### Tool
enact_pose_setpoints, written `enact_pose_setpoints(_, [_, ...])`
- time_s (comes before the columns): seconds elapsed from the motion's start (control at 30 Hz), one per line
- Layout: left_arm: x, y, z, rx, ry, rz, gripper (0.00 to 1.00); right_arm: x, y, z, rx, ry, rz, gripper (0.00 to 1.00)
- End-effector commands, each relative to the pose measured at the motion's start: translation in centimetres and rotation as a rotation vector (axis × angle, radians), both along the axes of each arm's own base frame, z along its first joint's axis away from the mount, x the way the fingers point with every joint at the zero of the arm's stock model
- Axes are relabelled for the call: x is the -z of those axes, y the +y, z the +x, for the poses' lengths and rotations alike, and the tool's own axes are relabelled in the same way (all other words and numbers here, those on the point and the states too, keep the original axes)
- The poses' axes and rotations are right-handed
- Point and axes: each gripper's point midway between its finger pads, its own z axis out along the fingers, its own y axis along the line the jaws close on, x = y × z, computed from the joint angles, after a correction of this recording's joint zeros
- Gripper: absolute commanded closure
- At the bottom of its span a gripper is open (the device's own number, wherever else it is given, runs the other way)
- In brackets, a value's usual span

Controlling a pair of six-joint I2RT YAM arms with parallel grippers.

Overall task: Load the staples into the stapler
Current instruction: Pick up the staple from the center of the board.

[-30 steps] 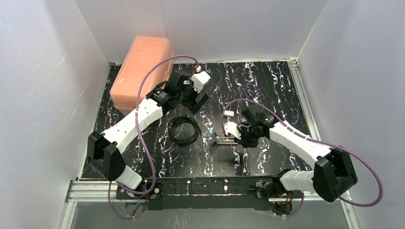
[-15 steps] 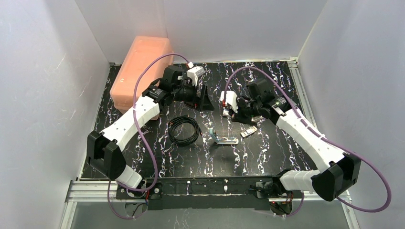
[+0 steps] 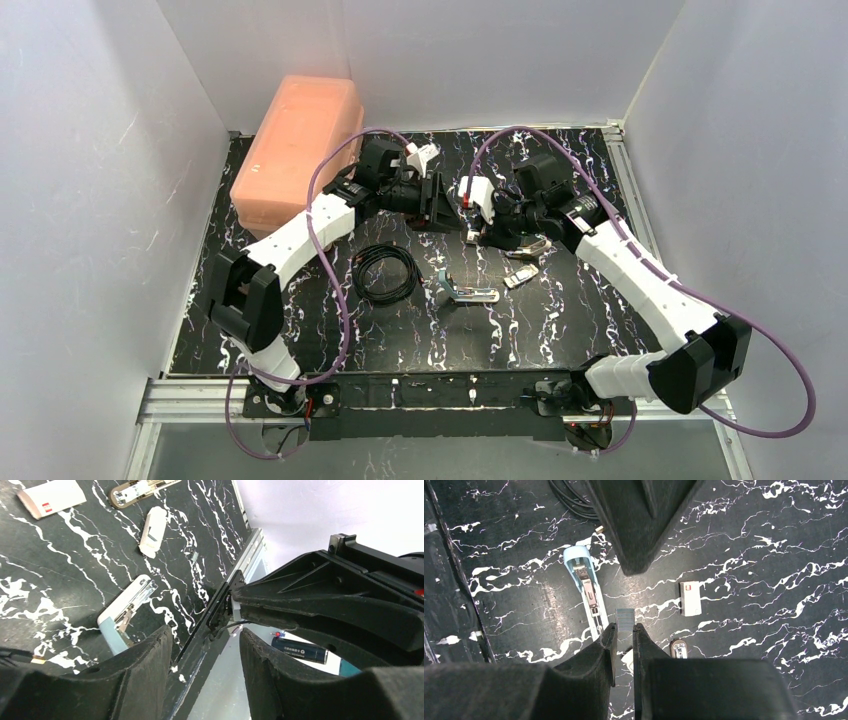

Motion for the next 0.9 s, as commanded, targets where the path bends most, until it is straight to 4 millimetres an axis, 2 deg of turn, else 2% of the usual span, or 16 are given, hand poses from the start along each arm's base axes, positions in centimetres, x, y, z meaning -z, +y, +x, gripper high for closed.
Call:
enact_pose_setpoints(0.0, [-2.7,-1.8,-1.1,0.058,0.003,-0.071,0.49,-1.7,0.7,0.7,0.012,-0.020,0.045,0.87])
enact_pose_setpoints(0.17, [-2.4,-2.5,-1.3,0.068,0.027,-0.078,0.49,-1.7,0.8,0.9,0.017,-0.018,0.046,0.87])
enact_pose_setpoints(0.33, [-1.7,-3.0,-1.6,0.079,0.046,-0.074,0.56,-1.6,0.8,0.9,0.021,-0.013,0.046,0.87])
enact_pose_setpoints(0.87, [-0.8,-3.8,-2.2,0.097,0.068,-0.073,0.67,-1.9,0.7,0.8,0.029,-0.019,0.052,0.87])
